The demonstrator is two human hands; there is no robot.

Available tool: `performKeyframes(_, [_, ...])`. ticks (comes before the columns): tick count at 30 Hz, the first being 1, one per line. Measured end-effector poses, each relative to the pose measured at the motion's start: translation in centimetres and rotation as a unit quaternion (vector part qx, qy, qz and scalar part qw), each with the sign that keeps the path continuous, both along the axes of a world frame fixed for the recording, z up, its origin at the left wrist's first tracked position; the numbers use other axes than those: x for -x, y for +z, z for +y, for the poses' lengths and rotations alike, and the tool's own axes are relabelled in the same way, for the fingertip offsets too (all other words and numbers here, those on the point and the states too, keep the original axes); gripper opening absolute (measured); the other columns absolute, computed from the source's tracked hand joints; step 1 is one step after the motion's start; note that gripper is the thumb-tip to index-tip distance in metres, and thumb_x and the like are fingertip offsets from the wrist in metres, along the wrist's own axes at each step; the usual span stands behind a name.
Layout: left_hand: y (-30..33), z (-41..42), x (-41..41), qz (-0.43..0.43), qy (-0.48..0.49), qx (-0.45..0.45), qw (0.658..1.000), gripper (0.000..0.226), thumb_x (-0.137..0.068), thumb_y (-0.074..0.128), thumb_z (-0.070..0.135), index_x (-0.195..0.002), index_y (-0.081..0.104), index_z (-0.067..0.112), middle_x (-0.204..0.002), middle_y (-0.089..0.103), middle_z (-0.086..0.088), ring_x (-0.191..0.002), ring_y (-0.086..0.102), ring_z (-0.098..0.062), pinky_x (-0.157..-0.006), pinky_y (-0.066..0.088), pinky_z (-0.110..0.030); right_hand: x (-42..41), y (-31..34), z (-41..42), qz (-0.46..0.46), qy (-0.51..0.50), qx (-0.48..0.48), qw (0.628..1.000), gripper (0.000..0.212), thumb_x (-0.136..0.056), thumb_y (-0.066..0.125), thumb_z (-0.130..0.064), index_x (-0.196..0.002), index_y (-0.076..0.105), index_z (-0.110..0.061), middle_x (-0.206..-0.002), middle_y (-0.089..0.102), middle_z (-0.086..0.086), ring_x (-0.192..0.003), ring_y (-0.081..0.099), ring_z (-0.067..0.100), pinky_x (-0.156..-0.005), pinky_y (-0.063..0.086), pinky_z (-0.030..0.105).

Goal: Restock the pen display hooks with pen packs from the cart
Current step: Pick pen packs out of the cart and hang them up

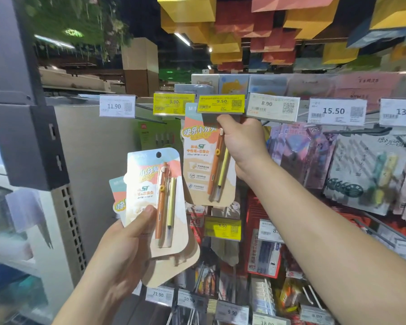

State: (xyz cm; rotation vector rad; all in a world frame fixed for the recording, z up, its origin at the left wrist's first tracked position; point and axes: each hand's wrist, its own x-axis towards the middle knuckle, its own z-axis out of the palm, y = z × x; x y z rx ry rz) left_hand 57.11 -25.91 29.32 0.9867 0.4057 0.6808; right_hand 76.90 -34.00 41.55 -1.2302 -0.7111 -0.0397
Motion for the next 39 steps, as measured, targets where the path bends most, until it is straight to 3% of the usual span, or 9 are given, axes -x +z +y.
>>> performKeyframes(3, [0.1, -0.2, 0.1, -0.007, -0.004, -0.006, 1.0, 0.029, -0.103, 0.053, 0.02, -0.126, 0.067, 0.007, -0.114, 0.076, -0.019, -0.092, 0.075, -0.037, -0.071, 0.058, -0.047, -0.1, 0.2, 0.2, 0.023, -0.003, 0.009, 1.0, 0.021, -0.094, 0.066, -0.012, -0.073, 0.067, -0.016, -0.058, 0.067, -0.014, -0.062, 0.066, 0.007, -0.065, 0.05, 0.025])
performKeyframes(6, [0.2, -0.3, 0.2, -0.009, -0.009, -0.003, 1.0, 0.029, -0.103, 0.054, 0.02, -0.125, 0.068, 0.008, -0.114, 0.076, -0.018, -0.093, 0.076, -0.036, -0.075, 0.058, -0.049, -0.3, 0.2, 0.2, 0.03, -0.011, 0.02, 0.999, 0.021, -0.094, 0.068, -0.014, -0.073, 0.067, -0.016, -0.055, 0.065, -0.016, -0.059, 0.063, 0.004, -0.063, 0.048, 0.024])
performKeyframes(10, [0.3, -0.4, 0.5, -0.002, -0.012, 0.0, 1.0, 0.027, -0.103, 0.054, 0.021, -0.123, 0.068, 0.009, -0.112, 0.077, -0.018, -0.09, 0.076, -0.036, -0.072, 0.059, -0.048, -0.4, -0.3, 0.0, 0.016, -0.028, 0.005, 0.999, 0.031, -0.091, 0.068, -0.012, -0.062, 0.06, -0.017, -0.054, 0.056, -0.014, -0.062, 0.055, 0.011, -0.06, 0.042, 0.025])
performKeyframes(16, [0.4, -0.6, 0.8, -0.012, -0.009, 0.011, 1.0, 0.025, -0.103, 0.055, 0.019, -0.121, 0.069, 0.009, -0.111, 0.077, -0.019, -0.088, 0.077, -0.035, -0.075, 0.058, -0.048, -0.7, -1.1, -0.3, 0.003, -0.019, -0.016, 1.0, 0.02, -0.089, 0.069, -0.014, -0.07, 0.068, -0.017, -0.065, 0.067, -0.01, -0.069, 0.065, 0.012, -0.066, 0.049, 0.029])
performKeyframes(20, [0.2, -0.7, 0.7, -0.026, 0.002, 0.027, 0.999, 0.028, -0.103, 0.054, 0.017, -0.125, 0.068, 0.007, -0.114, 0.077, -0.018, -0.092, 0.077, -0.035, -0.064, 0.064, -0.047, -0.8, -1.4, -0.7, -0.015, -0.02, -0.011, 1.0, 0.024, -0.091, 0.068, -0.012, -0.068, 0.063, -0.016, -0.058, 0.061, -0.013, -0.059, 0.058, 0.007, -0.061, 0.045, 0.023])
performKeyframes(24, [0.0, -0.5, 0.8, -0.026, 0.001, 0.036, 0.999, 0.029, -0.102, 0.056, 0.018, -0.127, 0.067, 0.006, -0.115, 0.076, -0.019, -0.091, 0.076, -0.036, -0.06, 0.062, -0.045, -1.1, -2.1, -1.0, -0.051, -0.029, 0.003, 0.998, 0.012, -0.091, 0.069, -0.014, -0.08, 0.067, -0.011, -0.061, 0.065, -0.007, -0.06, 0.063, 0.011, -0.059, 0.046, 0.024])
performKeyframes(31, [-0.1, -0.9, 0.7, -0.024, -0.001, 0.028, 0.999, 0.028, -0.102, 0.056, 0.018, -0.125, 0.068, 0.007, -0.113, 0.077, -0.019, -0.088, 0.077, -0.035, -0.061, 0.064, -0.047, -1.2, -1.0, -0.3, -0.062, -0.054, 0.014, 0.996, 0.017, -0.089, 0.068, -0.012, -0.073, 0.071, -0.018, -0.067, 0.068, -0.013, -0.067, 0.062, 0.006, -0.064, 0.048, 0.023])
performKeyframes(34, [-0.1, -1.0, 0.7, -0.02, -0.001, 0.024, 1.0, 0.028, -0.102, 0.056, 0.019, -0.124, 0.068, 0.006, -0.111, 0.076, -0.021, -0.084, 0.077, -0.036, -0.058, 0.062, -0.047, -1.5, -0.7, 0.3, -0.021, -0.038, 0.017, 0.999, 0.014, -0.084, 0.069, -0.015, -0.07, 0.071, -0.017, -0.072, 0.069, -0.003, -0.074, 0.066, 0.018, -0.071, 0.051, 0.032])
performKeyframes(39, [-0.3, -0.7, 0.6, -0.013, 0.005, 0.025, 1.0, 0.029, -0.101, 0.057, 0.021, -0.125, 0.069, 0.009, -0.112, 0.077, -0.019, -0.086, 0.077, -0.035, -0.058, 0.061, -0.045, -1.8, -1.0, 0.4, 0.024, 0.007, 0.027, 0.999, 0.016, -0.094, 0.067, -0.018, -0.079, 0.071, -0.014, -0.071, 0.075, -0.003, -0.079, 0.075, 0.023, -0.085, 0.06, 0.047])
